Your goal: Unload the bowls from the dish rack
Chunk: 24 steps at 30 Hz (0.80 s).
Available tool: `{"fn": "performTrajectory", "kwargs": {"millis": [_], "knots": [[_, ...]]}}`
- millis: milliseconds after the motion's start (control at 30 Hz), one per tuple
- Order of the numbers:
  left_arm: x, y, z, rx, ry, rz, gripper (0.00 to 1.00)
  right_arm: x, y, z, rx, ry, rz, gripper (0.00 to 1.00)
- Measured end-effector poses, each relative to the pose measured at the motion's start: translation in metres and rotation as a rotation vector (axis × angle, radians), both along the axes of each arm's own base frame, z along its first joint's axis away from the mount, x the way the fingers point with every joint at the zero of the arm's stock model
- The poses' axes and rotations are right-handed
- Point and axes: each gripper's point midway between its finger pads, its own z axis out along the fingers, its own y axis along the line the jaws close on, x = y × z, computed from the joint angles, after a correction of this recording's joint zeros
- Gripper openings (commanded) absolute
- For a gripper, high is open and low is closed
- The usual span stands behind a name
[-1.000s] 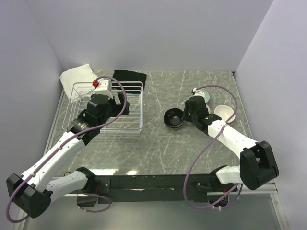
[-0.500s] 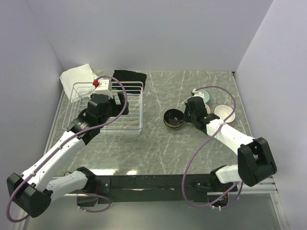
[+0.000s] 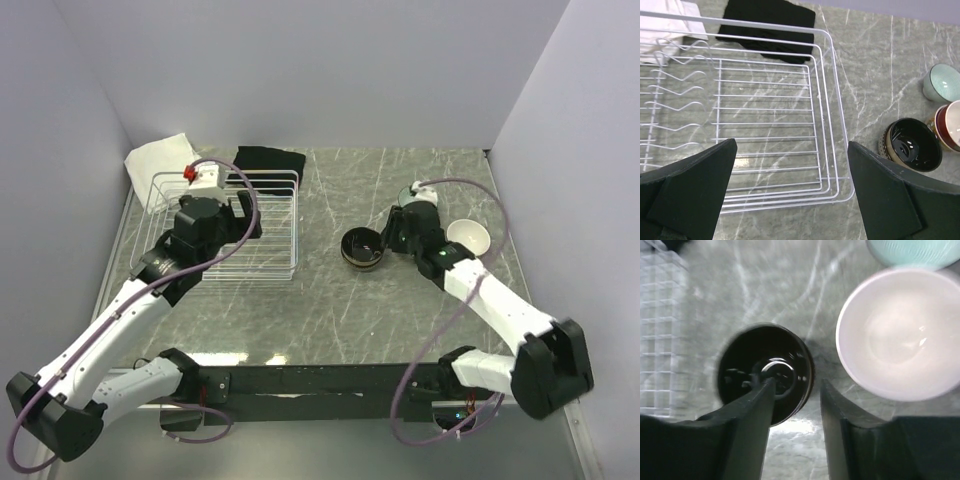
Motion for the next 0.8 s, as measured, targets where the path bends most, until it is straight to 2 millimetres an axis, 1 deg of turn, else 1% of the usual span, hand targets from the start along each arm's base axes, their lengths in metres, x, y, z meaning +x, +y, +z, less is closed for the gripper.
{"fn": "performTrajectory", "kwargs": {"millis": [67,100,133,167,200,267,333,400,500,667,733,800], "knots": [[-0.003,0.006,0.006,0.003,-0.01,0.017,0.99,-0.003,-0.003,0.029,0.022,-0.065,-0.003,0.73],[-0.005,0.01,0.009,0.004,-0.02,0.029,0.99,-0.004,-0.004,0.047,0.032,-0.104,-0.006,0.79],[-0.007,0.013,0.013,0.005,-0.026,0.039,0.99,-0.005,-0.006,0.061,0.04,-0.134,-0.009,0.83],[-0.01,0.018,0.017,0.007,-0.033,0.053,1.0,-0.006,-0.008,0.08,0.052,-0.175,-0.017,0.86],[-0.013,0.023,0.02,0.01,-0.038,0.068,1.0,-0.008,-0.012,0.099,0.063,-0.216,-0.029,0.94],[-0.02,0.034,0.027,0.011,-0.055,0.102,0.99,-0.016,-0.022,0.136,0.087,-0.3,-0.062,1.0],[-0.03,0.046,0.032,0.014,-0.066,0.134,0.99,-0.027,-0.032,0.16,0.105,-0.367,-0.092,1.0],[-0.041,0.059,0.038,0.013,-0.084,0.164,0.99,-0.04,-0.042,0.174,0.118,-0.414,-0.115,1.0],[-0.062,0.08,0.049,0.0,-0.114,0.212,0.99,-0.06,-0.057,0.185,0.14,-0.479,-0.143,1.0],[-0.098,0.111,0.069,-0.069,-0.202,0.267,1.0,-0.092,-0.073,0.186,0.159,-0.564,-0.143,1.0],[-0.112,0.122,0.078,-0.107,-0.247,0.283,0.99,-0.101,-0.077,0.182,0.161,-0.582,-0.144,1.0],[-0.125,0.13,0.081,-0.135,-0.271,0.289,0.99,-0.107,-0.082,0.176,0.161,-0.581,-0.158,1.0]]}}
